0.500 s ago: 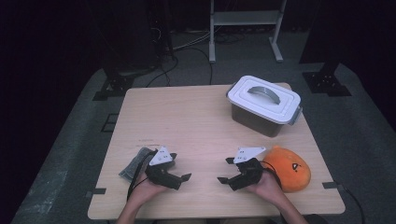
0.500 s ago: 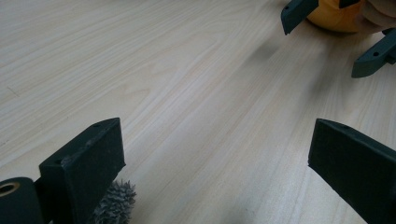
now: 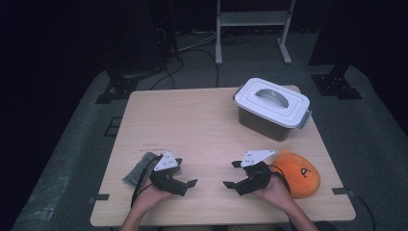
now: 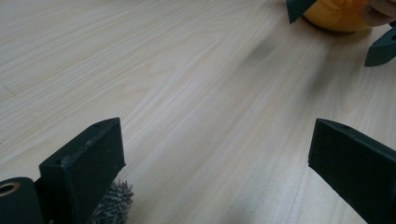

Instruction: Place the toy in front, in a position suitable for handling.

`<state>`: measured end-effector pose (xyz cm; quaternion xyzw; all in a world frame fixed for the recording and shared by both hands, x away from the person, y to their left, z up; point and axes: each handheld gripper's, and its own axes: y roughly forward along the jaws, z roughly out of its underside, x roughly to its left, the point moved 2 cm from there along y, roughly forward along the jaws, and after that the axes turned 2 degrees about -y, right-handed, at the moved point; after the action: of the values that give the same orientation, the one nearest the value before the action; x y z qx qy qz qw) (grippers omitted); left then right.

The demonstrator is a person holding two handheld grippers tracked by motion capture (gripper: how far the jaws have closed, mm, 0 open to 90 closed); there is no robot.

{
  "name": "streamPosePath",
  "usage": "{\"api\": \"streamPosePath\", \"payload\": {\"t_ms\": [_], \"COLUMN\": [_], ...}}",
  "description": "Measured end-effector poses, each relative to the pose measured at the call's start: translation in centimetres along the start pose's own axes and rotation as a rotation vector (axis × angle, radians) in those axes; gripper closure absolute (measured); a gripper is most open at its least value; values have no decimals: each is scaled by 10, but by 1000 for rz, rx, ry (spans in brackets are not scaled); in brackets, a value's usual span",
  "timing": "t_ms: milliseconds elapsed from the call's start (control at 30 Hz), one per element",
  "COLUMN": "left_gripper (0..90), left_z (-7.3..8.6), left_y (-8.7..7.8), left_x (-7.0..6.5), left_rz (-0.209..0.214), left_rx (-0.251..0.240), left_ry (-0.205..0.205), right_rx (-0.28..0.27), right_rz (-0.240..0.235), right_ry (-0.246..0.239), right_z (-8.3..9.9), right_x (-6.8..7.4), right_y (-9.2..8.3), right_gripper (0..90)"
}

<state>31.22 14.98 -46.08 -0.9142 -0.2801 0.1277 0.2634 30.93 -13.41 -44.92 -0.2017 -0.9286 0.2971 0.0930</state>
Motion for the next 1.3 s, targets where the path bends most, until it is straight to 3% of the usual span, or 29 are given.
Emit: {"api": "streamPosePath", "payload": {"t_ms": [800, 1300], "left_gripper": [28, 28], "left_z": [0, 0], "left_y": [0, 2], "left_x": [-1, -3], "left_rz": [6, 12], "left_rx": [4, 8], "left_ry": [8, 7], "right_rx": [6, 13], "right_rz": [2, 30], "right_ry": [-5, -7], "right_z": [-19, -19], "right_x": [-3, -15], "right_y": [-45, -82], "right_gripper": [201, 201]}}
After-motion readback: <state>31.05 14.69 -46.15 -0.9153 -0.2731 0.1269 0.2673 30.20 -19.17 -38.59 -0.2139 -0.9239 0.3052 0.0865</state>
